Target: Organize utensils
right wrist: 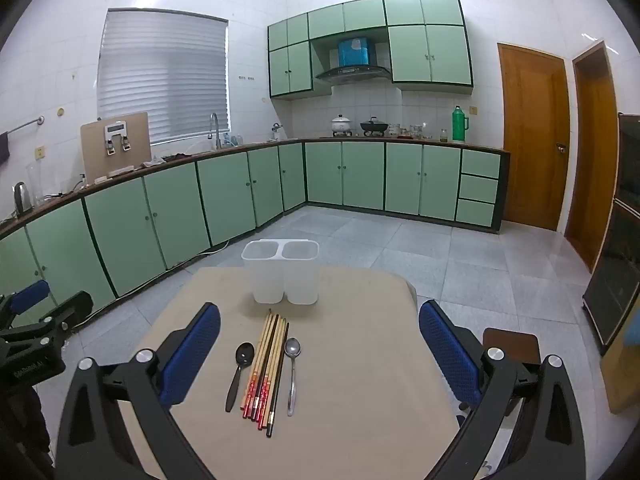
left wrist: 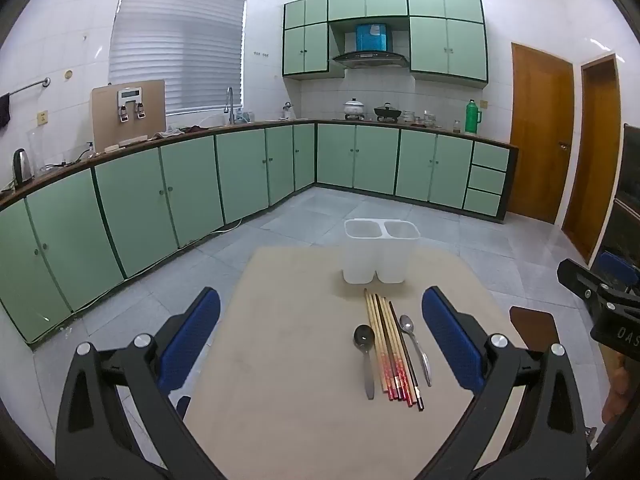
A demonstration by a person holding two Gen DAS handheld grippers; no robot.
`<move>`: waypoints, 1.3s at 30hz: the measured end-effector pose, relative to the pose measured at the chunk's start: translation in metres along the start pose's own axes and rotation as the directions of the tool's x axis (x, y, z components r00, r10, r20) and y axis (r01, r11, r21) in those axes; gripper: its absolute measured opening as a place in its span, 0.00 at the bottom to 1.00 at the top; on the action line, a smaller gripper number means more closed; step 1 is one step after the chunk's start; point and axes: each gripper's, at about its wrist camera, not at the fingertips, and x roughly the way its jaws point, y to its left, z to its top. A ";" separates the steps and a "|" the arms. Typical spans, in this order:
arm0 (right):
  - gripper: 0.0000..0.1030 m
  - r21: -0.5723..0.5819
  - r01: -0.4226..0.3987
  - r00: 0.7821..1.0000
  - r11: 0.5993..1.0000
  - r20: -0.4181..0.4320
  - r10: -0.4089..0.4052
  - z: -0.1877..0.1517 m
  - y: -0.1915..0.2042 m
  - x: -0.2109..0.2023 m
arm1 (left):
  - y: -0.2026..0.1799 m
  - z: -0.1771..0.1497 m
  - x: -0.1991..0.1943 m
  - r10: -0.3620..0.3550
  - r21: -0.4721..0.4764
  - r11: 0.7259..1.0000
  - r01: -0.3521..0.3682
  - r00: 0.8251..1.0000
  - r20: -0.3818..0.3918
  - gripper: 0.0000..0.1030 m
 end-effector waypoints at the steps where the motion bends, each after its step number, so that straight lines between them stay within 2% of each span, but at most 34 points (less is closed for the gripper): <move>1: 0.94 0.000 -0.001 1.000 1.000 0.000 0.001 -0.001 0.001 0.000 | 0.000 0.000 0.001 0.000 -0.001 1.000 0.000 1.000 0.000 0.95; 39: 0.94 0.020 -0.002 1.000 1.000 -0.012 0.002 0.004 -0.006 -0.001 | 0.011 0.001 0.008 0.006 0.000 1.000 -0.006 1.000 -0.004 0.95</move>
